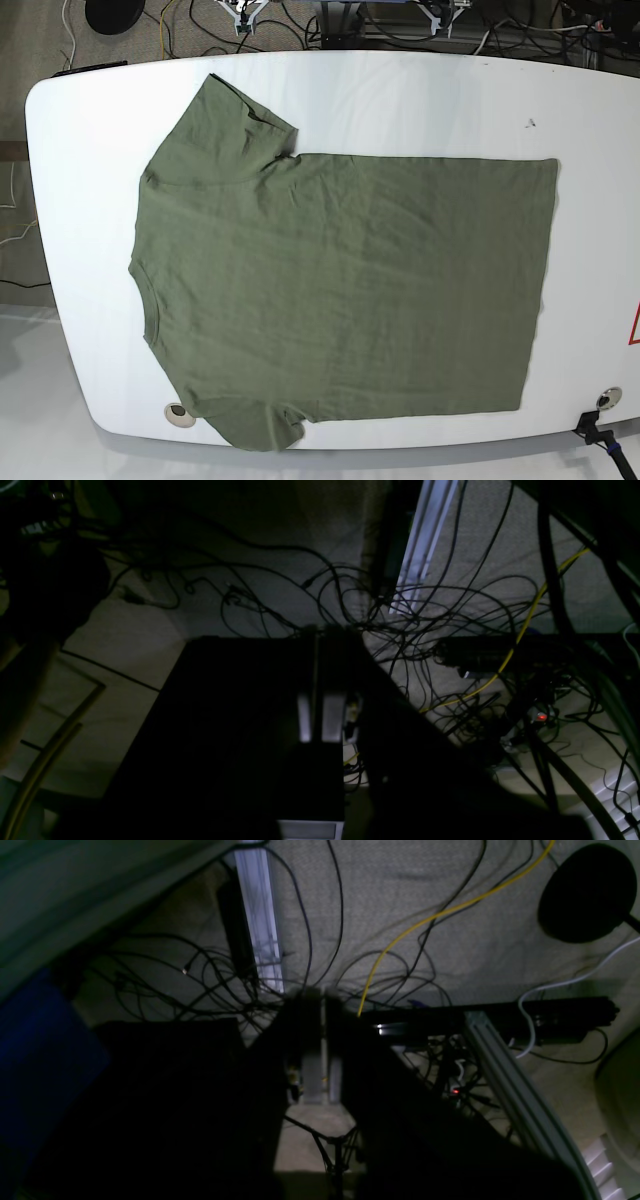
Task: Fold the T-shirt properly
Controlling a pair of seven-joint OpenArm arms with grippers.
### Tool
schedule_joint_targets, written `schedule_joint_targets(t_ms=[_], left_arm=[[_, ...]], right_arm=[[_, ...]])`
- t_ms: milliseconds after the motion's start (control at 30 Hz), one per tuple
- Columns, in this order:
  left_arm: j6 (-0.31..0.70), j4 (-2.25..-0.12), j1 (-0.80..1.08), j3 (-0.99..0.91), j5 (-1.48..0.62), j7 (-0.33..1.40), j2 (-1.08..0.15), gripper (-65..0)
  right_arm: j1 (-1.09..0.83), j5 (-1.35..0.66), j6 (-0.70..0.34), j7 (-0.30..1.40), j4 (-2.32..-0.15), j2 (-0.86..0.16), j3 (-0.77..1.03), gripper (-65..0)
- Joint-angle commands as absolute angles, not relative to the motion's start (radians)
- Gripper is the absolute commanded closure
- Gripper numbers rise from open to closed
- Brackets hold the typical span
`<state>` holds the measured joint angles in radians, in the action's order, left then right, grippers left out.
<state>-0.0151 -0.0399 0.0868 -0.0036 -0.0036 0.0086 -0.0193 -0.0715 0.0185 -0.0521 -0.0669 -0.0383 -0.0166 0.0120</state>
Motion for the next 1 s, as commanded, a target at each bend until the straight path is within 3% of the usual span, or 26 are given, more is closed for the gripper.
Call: schedule_joint_targets(t_ms=[0,200,367,967], left_arm=[[-0.013,-0.040,0.092,-0.004,-0.007,0.004,-0.020,-2.2],[-0.012,-0.049,0.123,-0.002,-0.004,-0.087,-0.020,-1.7],[-0.013,-0.099,0.187,-0.006,-0.007,-0.275,-0.033,-1.5],[-0.015,-0.079,0.200,0.001,-0.007,-0.241,-0.027,-0.1]], right_arm=[[-0.075,0.015,-0.064,-0.064,-0.038,-0.019,0.014,-0.6],[-0.084,0.011,-0.067,-0.064,-0.046,-0.021,0.014,-0.5],[-0.100,0.012,-0.064,-0.069,-0.077,-0.027,0.014,-0.4],[-0.187,0.006,-0.077,-0.093,-0.087,-0.023,0.017,-0.7]])
